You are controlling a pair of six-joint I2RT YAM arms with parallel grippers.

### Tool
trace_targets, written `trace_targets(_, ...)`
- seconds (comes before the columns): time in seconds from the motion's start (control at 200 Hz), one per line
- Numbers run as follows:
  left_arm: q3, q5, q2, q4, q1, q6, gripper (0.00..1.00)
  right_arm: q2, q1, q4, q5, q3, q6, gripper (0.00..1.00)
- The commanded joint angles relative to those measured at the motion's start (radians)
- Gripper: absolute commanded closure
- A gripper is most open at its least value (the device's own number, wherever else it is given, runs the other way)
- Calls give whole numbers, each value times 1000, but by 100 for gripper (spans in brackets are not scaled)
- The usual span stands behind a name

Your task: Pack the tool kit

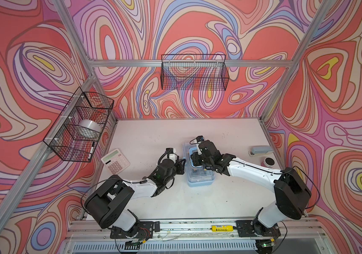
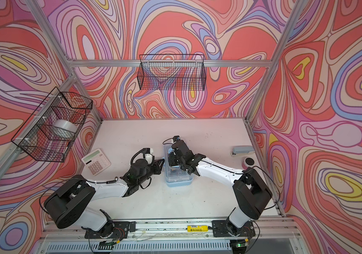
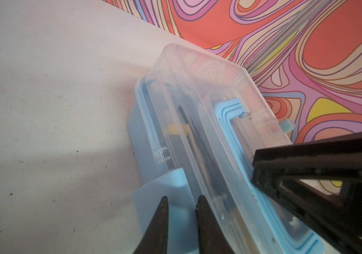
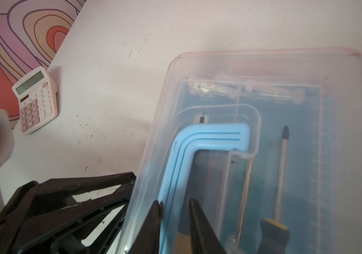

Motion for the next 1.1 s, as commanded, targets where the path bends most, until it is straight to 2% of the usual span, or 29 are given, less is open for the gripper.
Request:
trace_targets(0.0,3,36,20,50,-6,-15,76,20,-5,-48,-2,-21,8,75)
trace_targets(0.581,-38,63,100,198,-6,-60,78,-1,-5,-45,-64,-20,26,76)
trace_targets(0.711,-45,63,95,201,-4,-62,77,-69,-13,-84,-9,-5,36,76)
trace_targets(0.786,-46,60,87,191,-4,-62,77,-131,-35,-103,26,-6,48,75)
trace_targets(0.936,-57,59,86,204,-4,-75,76,-217,-118,-176,43,4,82,66)
trace_targets(1.092,-78,40,103,256,-4,-107,76,-246,-191,-198,72,-39,126,65)
